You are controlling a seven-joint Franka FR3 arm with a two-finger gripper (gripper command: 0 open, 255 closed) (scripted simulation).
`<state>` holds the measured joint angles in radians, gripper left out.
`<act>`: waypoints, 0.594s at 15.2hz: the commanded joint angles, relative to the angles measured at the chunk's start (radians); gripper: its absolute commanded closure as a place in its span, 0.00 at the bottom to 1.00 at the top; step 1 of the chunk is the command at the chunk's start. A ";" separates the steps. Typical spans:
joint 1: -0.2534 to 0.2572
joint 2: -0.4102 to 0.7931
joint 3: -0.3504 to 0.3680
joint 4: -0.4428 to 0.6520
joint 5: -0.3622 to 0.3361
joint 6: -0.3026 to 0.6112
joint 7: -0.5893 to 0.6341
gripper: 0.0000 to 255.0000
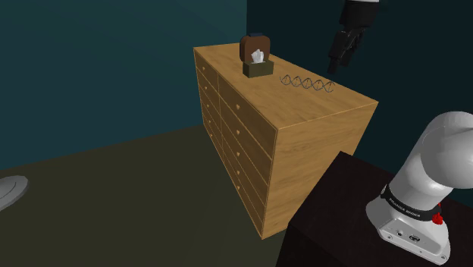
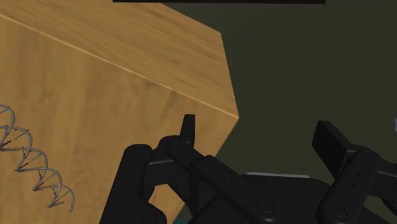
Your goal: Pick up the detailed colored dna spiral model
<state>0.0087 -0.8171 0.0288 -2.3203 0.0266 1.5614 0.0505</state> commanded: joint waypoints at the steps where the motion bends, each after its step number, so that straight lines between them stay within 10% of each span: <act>1: 0.000 0.000 0.000 0.000 0.000 0.000 0.000 0.00; 9: -0.053 0.160 -0.140 0.007 -0.063 0.165 -0.123 0.00</act>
<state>-0.0386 -0.6850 -0.0946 -2.3240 -0.0308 1.7068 -0.0578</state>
